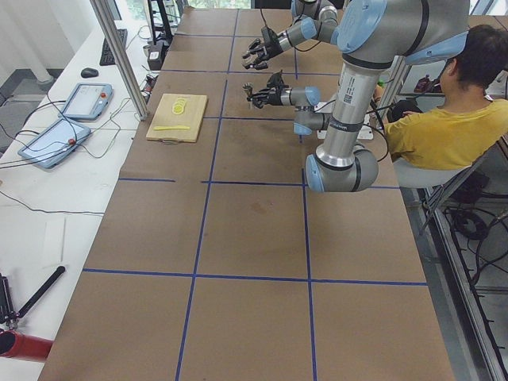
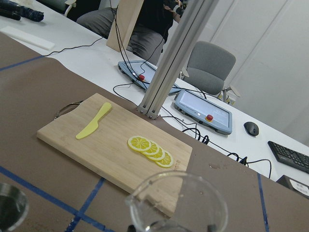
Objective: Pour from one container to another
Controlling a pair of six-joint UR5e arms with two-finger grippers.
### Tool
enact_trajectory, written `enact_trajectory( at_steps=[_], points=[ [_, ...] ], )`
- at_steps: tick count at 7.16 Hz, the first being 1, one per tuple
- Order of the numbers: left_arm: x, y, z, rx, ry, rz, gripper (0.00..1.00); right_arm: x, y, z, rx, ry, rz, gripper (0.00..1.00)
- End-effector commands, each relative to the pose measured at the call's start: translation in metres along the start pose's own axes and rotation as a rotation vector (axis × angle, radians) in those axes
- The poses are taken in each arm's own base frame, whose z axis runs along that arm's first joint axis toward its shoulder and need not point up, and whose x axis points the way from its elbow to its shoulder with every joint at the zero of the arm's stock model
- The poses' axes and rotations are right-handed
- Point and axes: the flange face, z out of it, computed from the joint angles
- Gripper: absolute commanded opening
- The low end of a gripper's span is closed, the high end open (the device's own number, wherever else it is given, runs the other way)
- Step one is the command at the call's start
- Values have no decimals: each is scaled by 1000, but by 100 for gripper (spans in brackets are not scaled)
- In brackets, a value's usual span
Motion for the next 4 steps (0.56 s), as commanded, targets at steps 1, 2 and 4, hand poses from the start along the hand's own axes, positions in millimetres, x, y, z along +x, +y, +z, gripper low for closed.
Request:
enact_trajectory(
  at_steps=[1,2,4],
  points=[
    [-72,13,-35,27,11,-41,0,42,32,-4,-30,-17,109,0],
    [-101,14,-49,29,-12,-29,0,61,54,-1,-52,8,88,0],
    [-199,35,-90,98,-85,-38,0,89,93,4,-86,9,184,0]
  ],
)
